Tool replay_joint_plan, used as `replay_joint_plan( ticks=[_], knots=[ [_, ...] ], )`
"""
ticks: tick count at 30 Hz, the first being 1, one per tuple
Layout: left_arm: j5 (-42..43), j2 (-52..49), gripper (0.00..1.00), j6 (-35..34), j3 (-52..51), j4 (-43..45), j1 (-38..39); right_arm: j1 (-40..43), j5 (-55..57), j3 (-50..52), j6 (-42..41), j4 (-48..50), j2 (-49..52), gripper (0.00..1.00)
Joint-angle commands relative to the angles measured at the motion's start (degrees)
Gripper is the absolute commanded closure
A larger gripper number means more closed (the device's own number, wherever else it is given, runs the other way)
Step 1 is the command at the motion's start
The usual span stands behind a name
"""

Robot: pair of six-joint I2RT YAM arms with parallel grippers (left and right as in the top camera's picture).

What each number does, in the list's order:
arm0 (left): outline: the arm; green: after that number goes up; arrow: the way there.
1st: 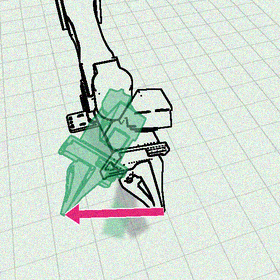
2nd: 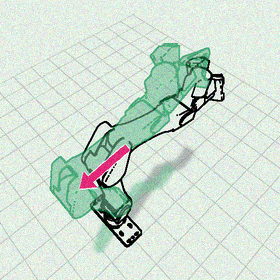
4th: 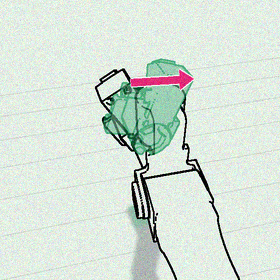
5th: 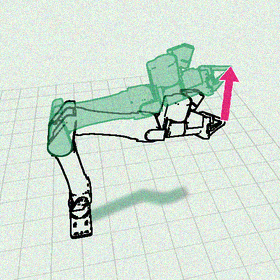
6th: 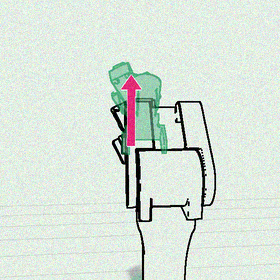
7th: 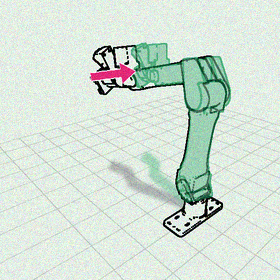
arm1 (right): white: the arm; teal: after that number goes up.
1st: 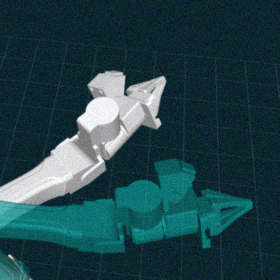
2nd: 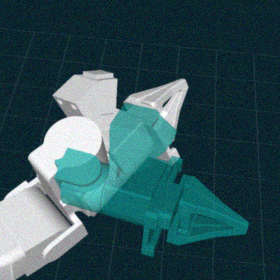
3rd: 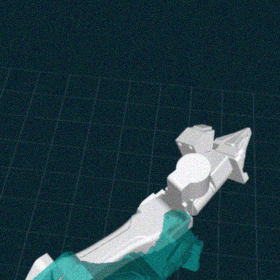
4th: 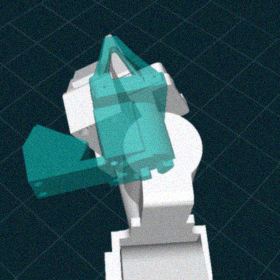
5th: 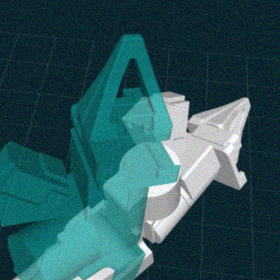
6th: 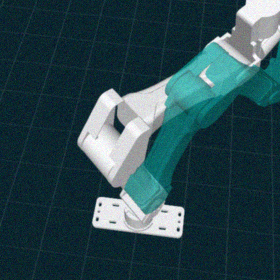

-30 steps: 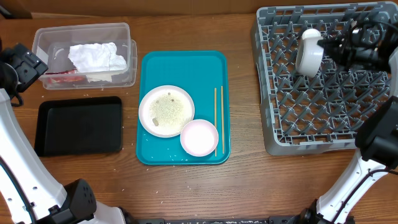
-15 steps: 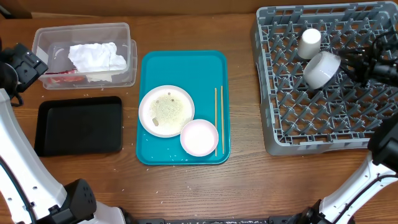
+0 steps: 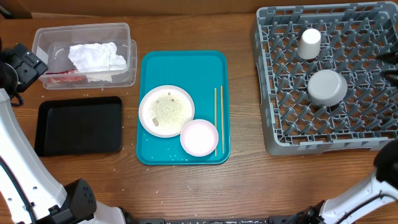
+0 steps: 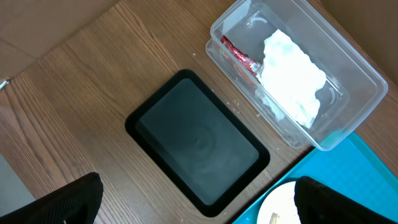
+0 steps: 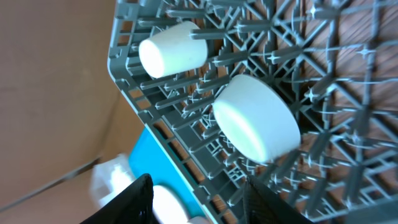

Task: Sort waste into correct bins and load items into the dishwasher
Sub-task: 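Carry the grey bowl right and set it upside down in the rack, then release the bowl and withdraw the right gripper from the rack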

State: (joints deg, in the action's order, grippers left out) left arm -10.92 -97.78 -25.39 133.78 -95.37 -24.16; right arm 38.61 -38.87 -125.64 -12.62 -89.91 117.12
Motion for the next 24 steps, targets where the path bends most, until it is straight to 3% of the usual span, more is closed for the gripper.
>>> replay_joint_plan(
  ticks=[1, 4, 8, 10, 24],
  knots=[
    [0.22, 0.68, 0.00, -0.57, -0.02, 0.02, -0.20, -5.99, 11.87, -1.73, -1.16, -0.85, -4.68, 0.52],
    [0.22, 0.68, 0.00, -0.57, -0.02, 0.02, -0.20, -11.13, 16.87, -1.25, -1.18, -0.61, -4.37, 0.62],
    [0.22, 0.68, 0.00, -0.57, -0.02, 0.02, -0.20, -17.35, 29.14, 0.79, -5.99, -0.72, -2.64, 0.91],
    [0.22, 0.68, 0.00, -0.57, -0.02, 0.02, -0.20, -19.32, 32.41, 2.45, -7.41, -0.81, -1.53, 0.96],
    [0.22, 0.68, 0.00, -0.57, -0.02, 0.02, -0.20, -21.59, 33.94, 11.96, -7.61, 7.48, 2.60, 0.96]
  ],
)
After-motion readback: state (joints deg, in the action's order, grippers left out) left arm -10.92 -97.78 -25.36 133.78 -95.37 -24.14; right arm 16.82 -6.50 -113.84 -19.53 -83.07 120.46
